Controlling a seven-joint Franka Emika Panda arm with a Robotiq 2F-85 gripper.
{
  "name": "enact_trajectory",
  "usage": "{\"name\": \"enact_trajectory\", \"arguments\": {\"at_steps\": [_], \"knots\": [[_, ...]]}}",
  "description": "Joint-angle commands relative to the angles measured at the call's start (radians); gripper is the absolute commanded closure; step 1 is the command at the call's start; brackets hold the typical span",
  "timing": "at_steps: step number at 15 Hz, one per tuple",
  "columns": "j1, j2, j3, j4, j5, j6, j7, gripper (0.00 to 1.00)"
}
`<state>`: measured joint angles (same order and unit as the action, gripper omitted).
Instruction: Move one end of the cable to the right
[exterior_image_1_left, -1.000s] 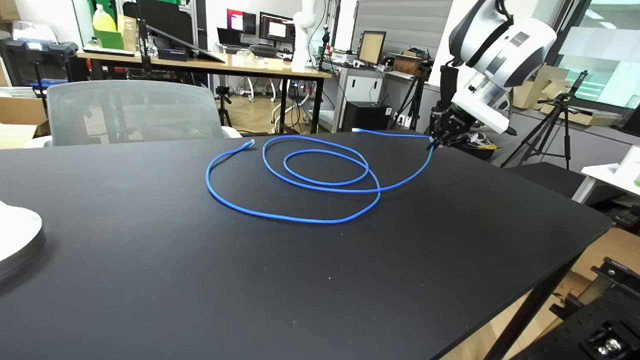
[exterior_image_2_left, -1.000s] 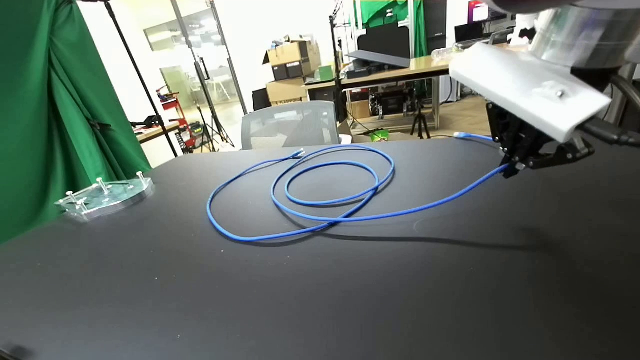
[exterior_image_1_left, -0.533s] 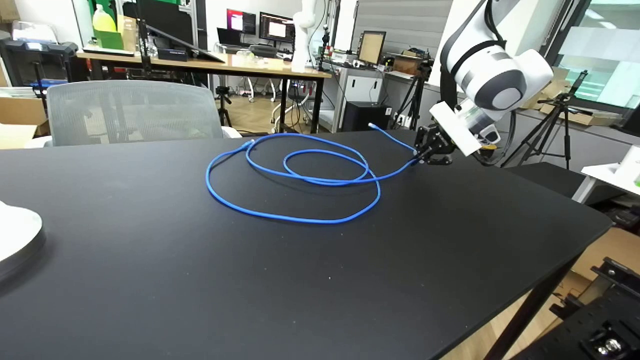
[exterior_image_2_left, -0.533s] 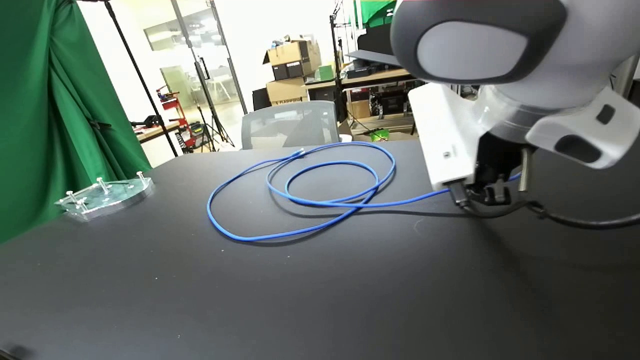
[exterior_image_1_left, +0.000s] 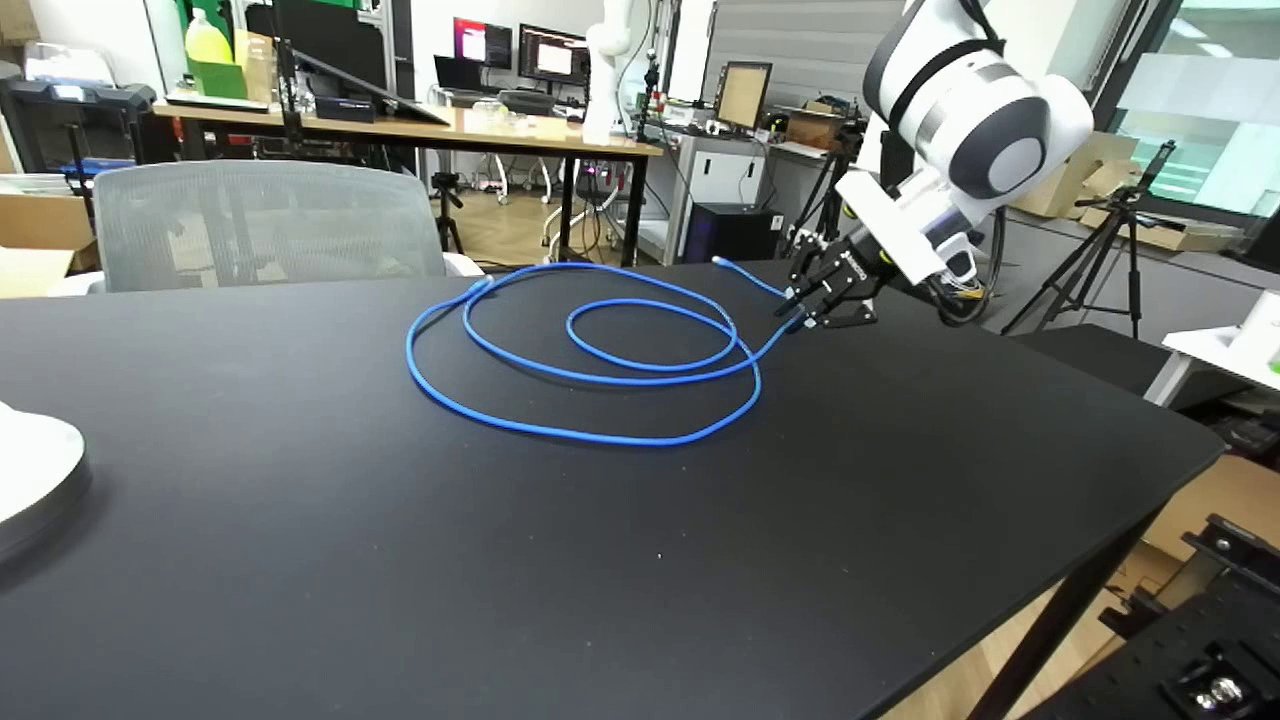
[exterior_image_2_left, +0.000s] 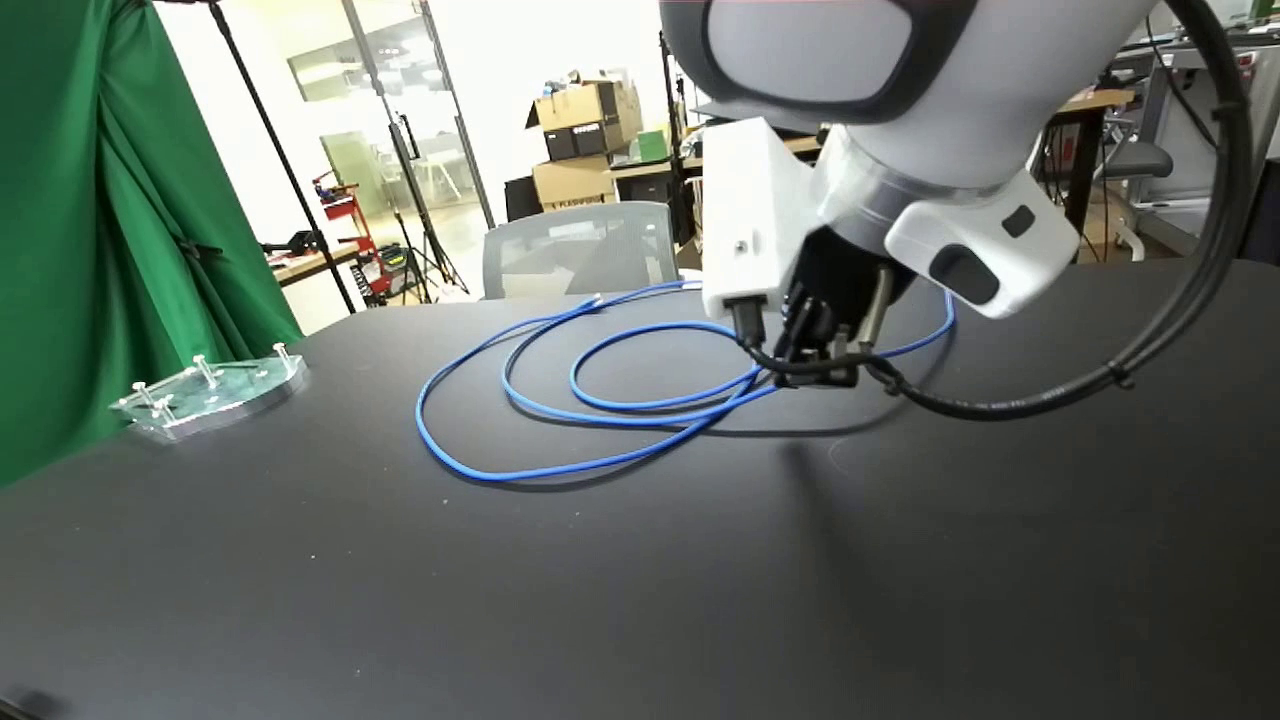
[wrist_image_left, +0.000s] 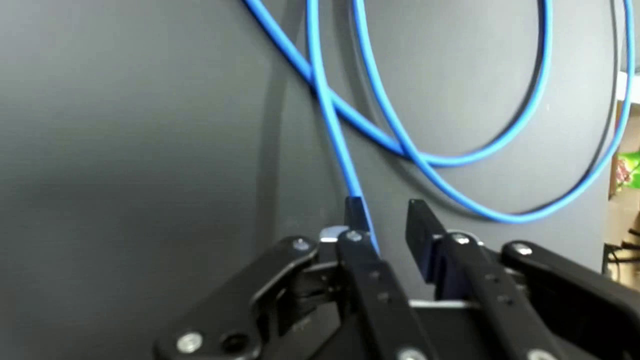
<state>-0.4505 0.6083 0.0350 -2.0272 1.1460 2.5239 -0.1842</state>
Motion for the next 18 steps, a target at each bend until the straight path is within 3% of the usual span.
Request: {"name": "enact_trajectory", "arguments": {"at_steps": [1, 5, 7, 11, 14, 18], "knots": [[0.121, -0.181, -0.142, -0.135, -0.216, -0.224, 0.210, 0.41], [0.196, -0.352, -0.247, -0.154, -0.565, -0.522, 0.426, 0.15], [0.260, -0.427, -0.300, -0.123, -0.741, -0.602, 0.507, 0.02], [0.260, -0.415, -0.259, 0.094, -0.997, -0.835, 0.536, 0.00], [0.286, -0.332, -0.237, 0.236, -1.130, -0.841, 0.520, 0.00], [0.325, -0.211, -0.216, 0.349, -1.285, -0.717, 0.467, 0.00]]}}
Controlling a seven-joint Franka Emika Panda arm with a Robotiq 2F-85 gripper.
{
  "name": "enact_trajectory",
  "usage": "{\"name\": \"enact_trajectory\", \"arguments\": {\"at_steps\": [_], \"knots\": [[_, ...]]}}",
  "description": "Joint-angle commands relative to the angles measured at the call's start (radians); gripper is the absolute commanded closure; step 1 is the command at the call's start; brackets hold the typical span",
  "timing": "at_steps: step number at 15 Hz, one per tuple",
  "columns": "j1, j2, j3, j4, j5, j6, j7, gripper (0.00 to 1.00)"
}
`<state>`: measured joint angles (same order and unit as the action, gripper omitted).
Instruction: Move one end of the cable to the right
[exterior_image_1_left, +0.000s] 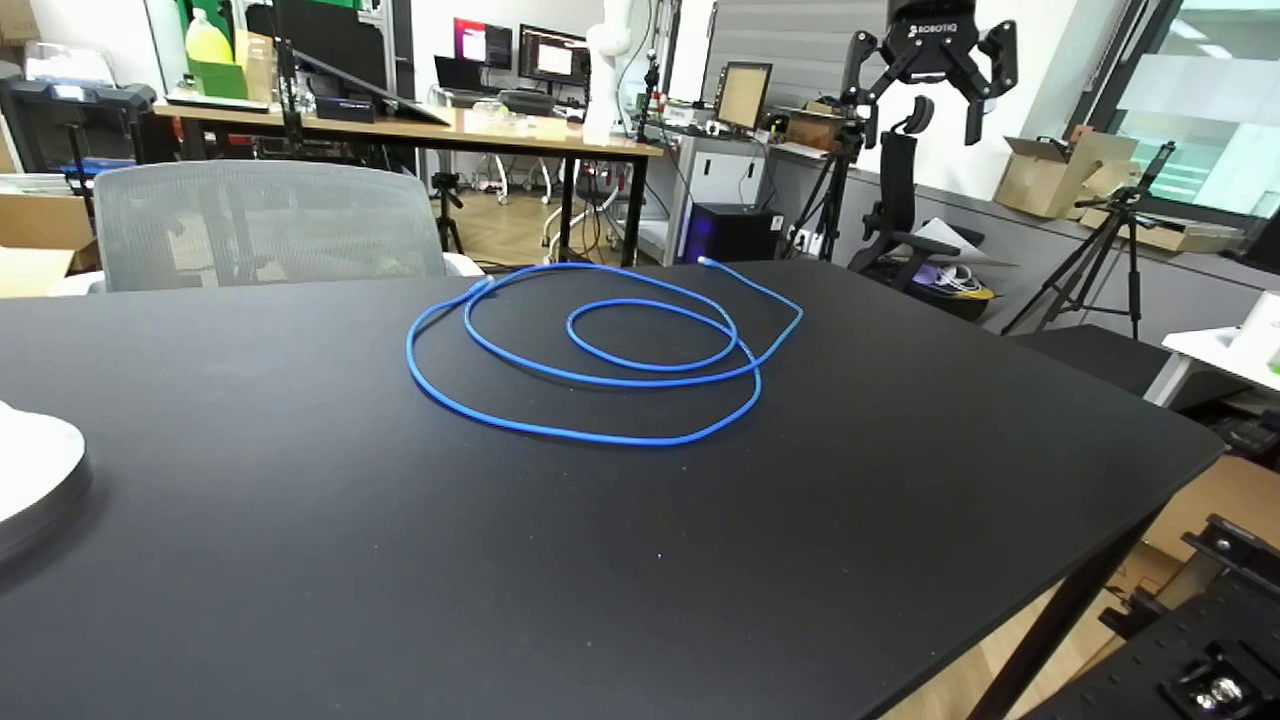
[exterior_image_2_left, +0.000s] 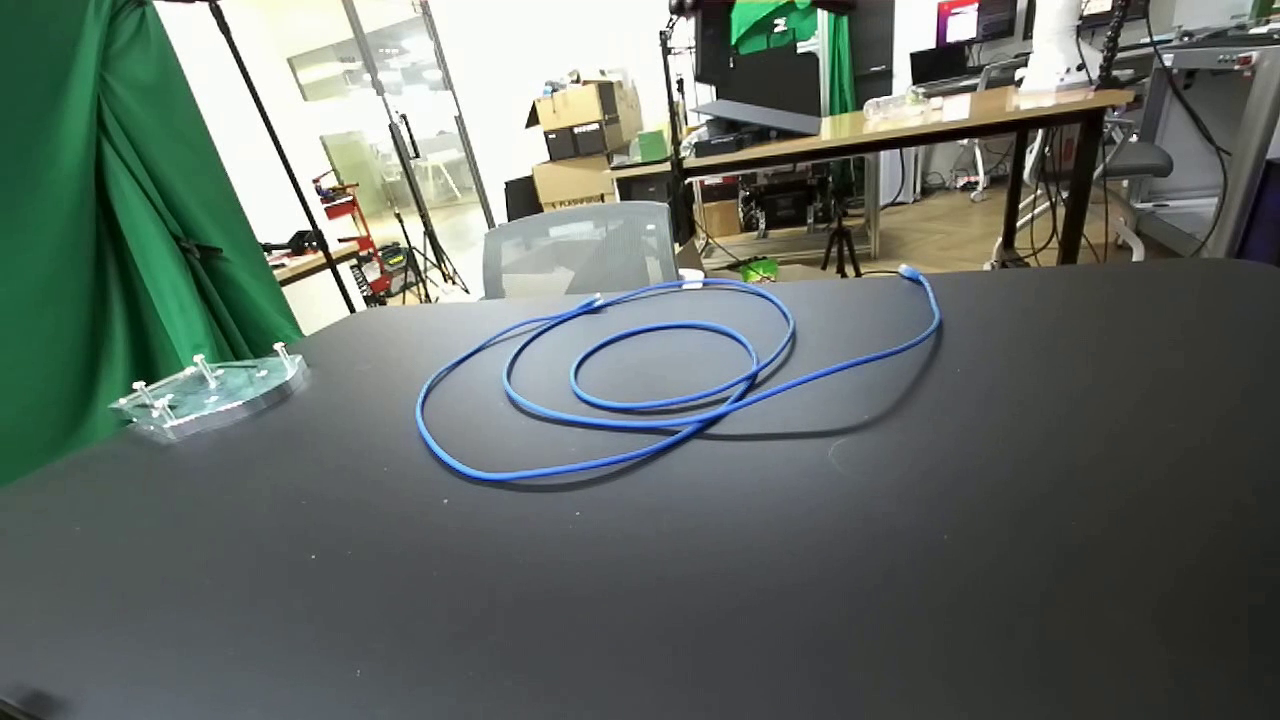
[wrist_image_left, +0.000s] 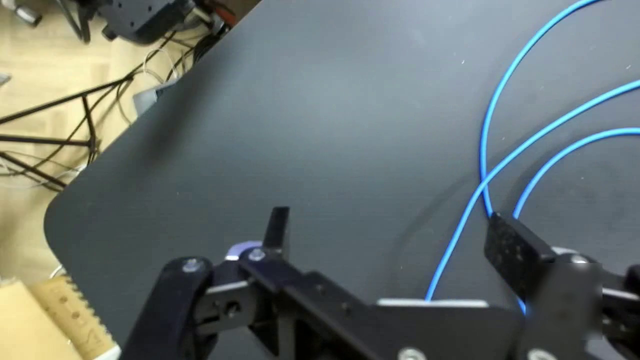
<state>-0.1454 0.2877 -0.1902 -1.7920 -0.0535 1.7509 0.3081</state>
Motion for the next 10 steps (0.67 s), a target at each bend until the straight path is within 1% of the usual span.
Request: {"name": "enact_trajectory", "arguments": {"at_steps": [1, 3, 4, 5, 6, 10], "knots": [[0.021, 0.137, 0.015, 0.131, -0.102, 0.110, -0.060, 0.00], [0.021, 0.187, 0.022, 0.153, -0.126, 0.244, -0.109, 0.00], [0.028, 0.134, 0.017, 0.093, -0.099, 0.191, -0.066, 0.00], [0.029, 0.161, 0.018, 0.107, -0.107, 0.235, -0.085, 0.00], [0.029, 0.178, 0.018, 0.118, -0.108, 0.251, -0.096, 0.00], [0.027, 0.189, 0.018, 0.135, -0.110, 0.255, -0.110, 0.00]]}}
